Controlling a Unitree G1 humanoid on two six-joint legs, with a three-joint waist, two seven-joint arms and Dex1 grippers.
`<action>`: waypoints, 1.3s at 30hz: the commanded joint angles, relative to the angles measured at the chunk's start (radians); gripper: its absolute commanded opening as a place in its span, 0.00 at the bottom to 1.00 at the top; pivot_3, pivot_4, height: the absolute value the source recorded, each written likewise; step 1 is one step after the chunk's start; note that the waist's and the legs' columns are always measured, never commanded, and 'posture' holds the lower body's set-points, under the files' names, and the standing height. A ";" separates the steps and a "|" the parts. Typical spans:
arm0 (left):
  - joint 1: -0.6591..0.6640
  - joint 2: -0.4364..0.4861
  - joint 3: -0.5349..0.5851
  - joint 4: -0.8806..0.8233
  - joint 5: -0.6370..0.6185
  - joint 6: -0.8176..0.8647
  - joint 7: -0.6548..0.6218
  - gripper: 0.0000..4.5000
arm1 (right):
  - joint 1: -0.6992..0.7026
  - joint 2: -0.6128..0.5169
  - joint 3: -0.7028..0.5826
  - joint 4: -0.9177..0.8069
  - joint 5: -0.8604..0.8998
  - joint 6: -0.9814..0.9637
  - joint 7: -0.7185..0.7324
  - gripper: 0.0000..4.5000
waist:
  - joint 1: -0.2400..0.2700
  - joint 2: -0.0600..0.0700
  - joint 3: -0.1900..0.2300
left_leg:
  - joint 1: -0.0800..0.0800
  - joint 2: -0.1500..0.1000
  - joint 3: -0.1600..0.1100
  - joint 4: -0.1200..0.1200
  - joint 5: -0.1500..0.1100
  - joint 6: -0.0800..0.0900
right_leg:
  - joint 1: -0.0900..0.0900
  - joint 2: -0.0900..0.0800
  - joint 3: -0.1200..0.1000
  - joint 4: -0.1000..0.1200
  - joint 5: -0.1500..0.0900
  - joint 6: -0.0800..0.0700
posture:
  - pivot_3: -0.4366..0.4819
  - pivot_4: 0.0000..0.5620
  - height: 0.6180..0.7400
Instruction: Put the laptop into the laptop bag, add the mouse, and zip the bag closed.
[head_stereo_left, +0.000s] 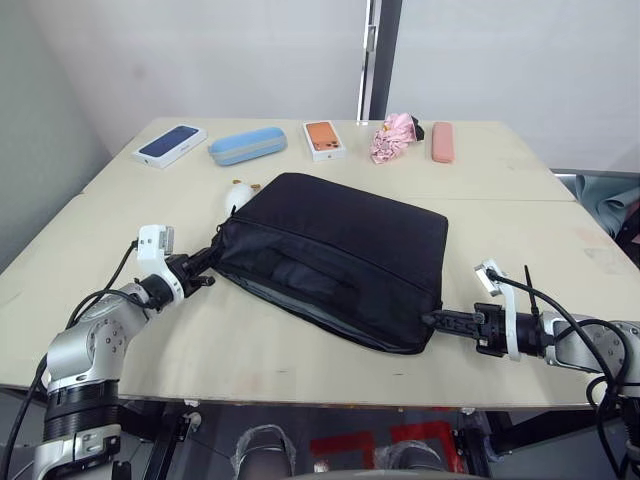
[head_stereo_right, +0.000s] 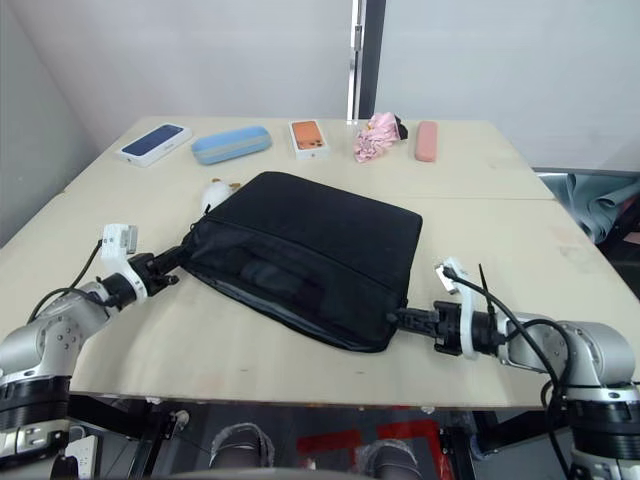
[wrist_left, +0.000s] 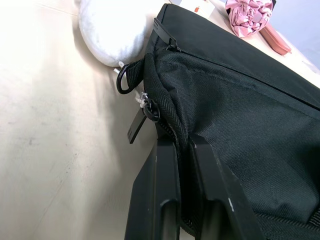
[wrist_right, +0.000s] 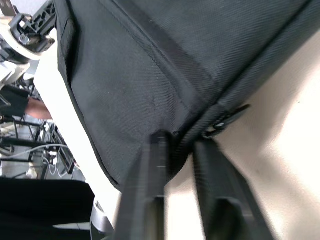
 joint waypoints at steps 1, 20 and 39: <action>-0.006 0.015 -0.006 -0.068 -0.035 0.008 -0.017 0.00 | -0.008 0.003 -0.037 0.005 0.027 -0.004 -0.004 0.01 | 0.000 0.000 0.000 | 0.000 0.000 0.000 0.000 0.000 0.000 | 0.000 0.000 0.000 0.000 0.000 0.000 | 0.48 0.27 1.00; 0.308 0.146 0.107 -0.327 -0.286 0.260 -0.079 0.00 | -0.134 -0.089 0.018 0.182 -0.093 -0.140 0.114 0.01 | -0.014 0.001 0.000 | 0.001 0.001 0.001 -0.003 0.000 0.000 | -0.001 0.001 0.001 0.000 -0.001 0.002 | 0.48 0.27 1.00; 0.487 0.198 0.098 -0.365 -0.341 0.247 -0.119 0.00 | -0.070 -0.137 0.031 0.096 -0.068 -0.119 0.233 0.01 | -0.010 0.001 0.000 | 0.004 0.001 0.003 -0.004 0.000 0.000 | 0.000 0.001 0.002 0.000 -0.002 0.004 | 0.48 0.27 1.00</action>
